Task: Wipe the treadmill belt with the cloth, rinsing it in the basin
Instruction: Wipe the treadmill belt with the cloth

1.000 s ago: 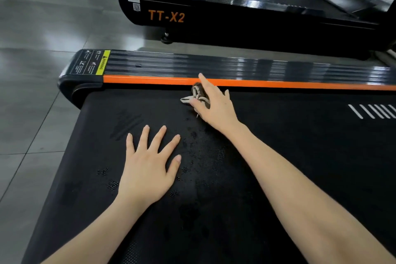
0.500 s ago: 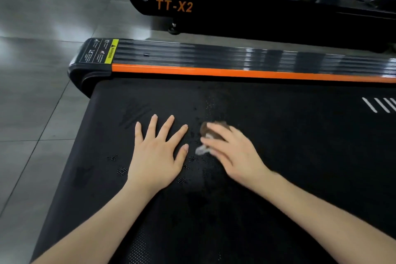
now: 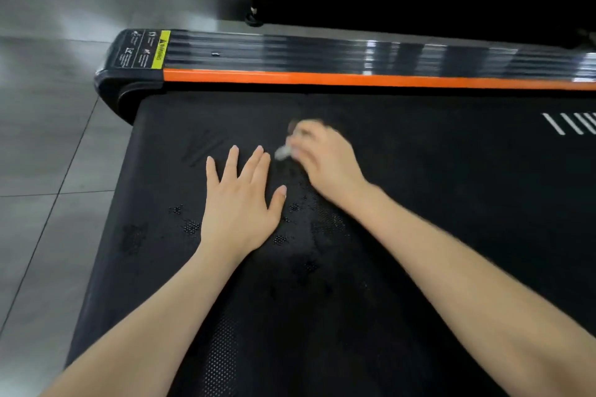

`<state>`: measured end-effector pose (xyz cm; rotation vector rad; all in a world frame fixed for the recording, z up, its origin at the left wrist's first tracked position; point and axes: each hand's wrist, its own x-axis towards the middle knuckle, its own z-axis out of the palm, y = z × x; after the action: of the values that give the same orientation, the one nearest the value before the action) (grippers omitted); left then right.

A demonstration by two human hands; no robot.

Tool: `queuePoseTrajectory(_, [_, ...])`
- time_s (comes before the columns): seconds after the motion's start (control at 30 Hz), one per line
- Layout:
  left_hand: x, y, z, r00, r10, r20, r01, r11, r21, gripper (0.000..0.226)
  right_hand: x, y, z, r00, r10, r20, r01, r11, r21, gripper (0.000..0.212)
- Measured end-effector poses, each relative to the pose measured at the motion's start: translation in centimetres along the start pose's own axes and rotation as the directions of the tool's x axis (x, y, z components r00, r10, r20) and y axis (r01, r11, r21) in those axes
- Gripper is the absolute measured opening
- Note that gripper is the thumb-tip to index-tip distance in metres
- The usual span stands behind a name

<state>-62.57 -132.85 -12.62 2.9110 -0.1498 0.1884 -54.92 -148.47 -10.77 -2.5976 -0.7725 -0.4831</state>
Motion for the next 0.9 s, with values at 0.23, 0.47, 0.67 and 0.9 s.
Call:
queuePoseTrajectory(0.23, [0.1, -0.4, -0.5, 1.0, -0.016, 0.003, 0.016, 0.993, -0.116, 0.06, -10.9, -2.5, -3.9, 0.954, -0.274, 0.122, 0.257, 0.956, 0.139, 0.023])
queuePoseTrajectory(0.47, [0.2, -0.4, -0.4, 1.0, 0.0, -0.015, -0.002, 0.996, -0.088, 0.057, 4.2, 2.4, 1.6, 0.992, 0.127, -0.013, -0.127, 0.992, 0.012, 0.021])
queuePoseTrajectory(0.67, [0.5, -0.5, -0.5, 0.997, -0.077, -0.022, 0.074, 0.988, -0.133, 0.049, -6.3, -2.5, -1.2, 0.987, -0.154, 0.036, 0.148, 0.98, 0.134, 0.023])
queuePoseTrajectory(0.9, [0.5, -0.2, -0.4, 0.997, -0.078, -0.021, 0.077, 0.997, -0.027, 0.058, 2.8, 0.7, 2.4, 0.984, -0.176, 0.003, 0.176, 0.984, 0.011, 0.016])
